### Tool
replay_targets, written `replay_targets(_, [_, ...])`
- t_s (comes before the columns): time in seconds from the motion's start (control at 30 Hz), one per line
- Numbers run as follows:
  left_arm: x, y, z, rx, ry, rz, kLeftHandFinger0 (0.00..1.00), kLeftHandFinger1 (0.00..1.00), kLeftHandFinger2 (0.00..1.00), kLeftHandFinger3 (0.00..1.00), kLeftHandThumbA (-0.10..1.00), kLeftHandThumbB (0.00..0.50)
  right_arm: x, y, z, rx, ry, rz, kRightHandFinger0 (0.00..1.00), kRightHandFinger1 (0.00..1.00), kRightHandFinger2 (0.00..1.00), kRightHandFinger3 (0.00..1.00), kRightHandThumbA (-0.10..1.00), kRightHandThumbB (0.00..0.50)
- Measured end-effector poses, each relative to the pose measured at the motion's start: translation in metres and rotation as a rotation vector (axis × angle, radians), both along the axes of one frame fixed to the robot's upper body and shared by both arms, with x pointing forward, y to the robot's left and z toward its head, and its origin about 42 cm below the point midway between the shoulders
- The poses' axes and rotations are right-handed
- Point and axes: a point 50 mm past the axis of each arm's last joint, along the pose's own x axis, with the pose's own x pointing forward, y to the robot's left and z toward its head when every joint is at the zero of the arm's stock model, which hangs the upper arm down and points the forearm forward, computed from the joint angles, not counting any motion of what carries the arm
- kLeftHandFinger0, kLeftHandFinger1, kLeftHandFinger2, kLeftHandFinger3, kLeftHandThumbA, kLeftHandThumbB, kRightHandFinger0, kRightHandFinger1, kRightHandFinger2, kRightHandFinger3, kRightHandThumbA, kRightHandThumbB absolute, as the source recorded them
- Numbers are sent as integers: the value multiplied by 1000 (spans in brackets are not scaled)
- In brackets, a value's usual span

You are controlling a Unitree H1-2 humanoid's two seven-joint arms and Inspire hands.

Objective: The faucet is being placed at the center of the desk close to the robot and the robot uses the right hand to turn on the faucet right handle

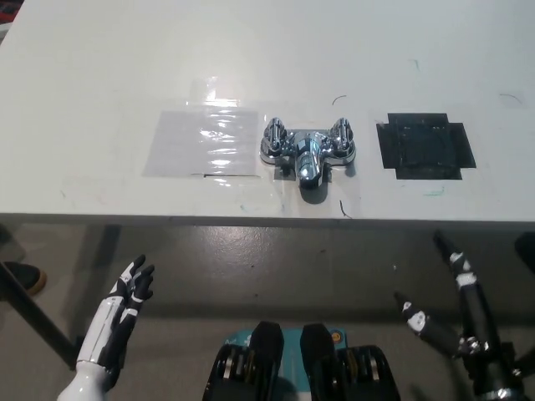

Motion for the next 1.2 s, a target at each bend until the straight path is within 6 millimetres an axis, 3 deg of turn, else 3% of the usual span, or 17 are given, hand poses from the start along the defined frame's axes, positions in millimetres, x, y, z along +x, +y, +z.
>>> replay_targets(0.07, [0, 0, 0, 0, 0, 0, 1000, 1000, 1000, 1000, 906, 110, 4, -2, 24, -17, -60, 2, 1000, 1000, 1000, 1000, 951, 264])
replay_targets(0.13, [-1, 0, 0, -1, 1, 0, 1000, 1000, 1000, 1000, 915, 134, 10, -6, 50, -45, -118, 7, 1000, 1000, 1000, 1000, 996, 250])
replay_targets(0.27, [-3, -1, -1, -6, 5, 0, 1000, 1000, 1000, 1000, 897, 149, 25, -16, 93, -111, -187, 12, 1000, 1000, 1000, 1000, 1000, 217])
replay_targets(0.4, [-4, -2, -3, -13, 9, 0, 1000, 1000, 1000, 1000, 886, 147, 43, -21, 128, -167, -217, 18, 1000, 1000, 1000, 1000, 1000, 219])
replay_targets(0.5, [-5, -2, -3, -15, 12, 1, 1000, 1000, 1000, 1000, 893, 176, 57, -22, 147, -194, -223, 21, 1000, 1000, 1000, 1000, 1000, 260])
replay_targets(0.6, [-6, -2, -4, -16, 15, 2, 1000, 1000, 1000, 1000, 897, 171, 77, -22, 173, -228, -222, 24, 1000, 1000, 1000, 1000, 1000, 310])
replay_targets(0.7, [-6, -2, -5, -17, 16, 2, 1000, 1000, 1000, 1000, 898, 157, 98, -22, 195, -256, -206, 29, 1000, 1000, 1000, 1000, 991, 291])
replay_targets(0.77, [-6, -2, -5, -18, 16, 2, 1000, 1000, 1000, 1000, 901, 157, 120, -21, 215, -279, -182, 36, 1000, 1000, 1000, 1000, 999, 239])
replay_targets(0.83, [-6, -2, -5, -18, 16, 2, 1000, 1000, 1000, 1000, 901, 167, 137, -19, 230, -299, -156, 48, 1000, 1000, 1000, 1000, 1000, 235])
replay_targets(0.9, [-6, -2, -5, -18, 15, 2, 1000, 1000, 1000, 1000, 913, 162, 159, -15, 246, -322, -111, 69, 1000, 1000, 1000, 1000, 987, 196])
replay_targets(1.0, [-6, -2, -4, -18, 15, 1, 1000, 1000, 1000, 1000, 905, 172, 184, -6, 260, -350, -44, 102, 1000, 1000, 1000, 1000, 1000, 175])
replay_targets(1.07, [-6, -3, -4, -18, 15, 1, 1000, 1000, 1000, 1000, 901, 170, 201, 3, 269, -375, 13, 130, 1000, 1000, 1000, 1000, 1000, 201])
replay_targets(1.17, [-6, -3, -4, -18, 15, 1, 1000, 1000, 1000, 1000, 904, 127, 227, 14, 275, -419, 119, 162, 1000, 1000, 1000, 1000, 1000, 171])
replay_targets(1.2, [-6, -3, -4, -18, 14, 0, 1000, 1000, 1000, 1000, 912, 135, 233, 17, 277, -431, 145, 169, 1000, 1000, 1000, 1000, 992, 148])
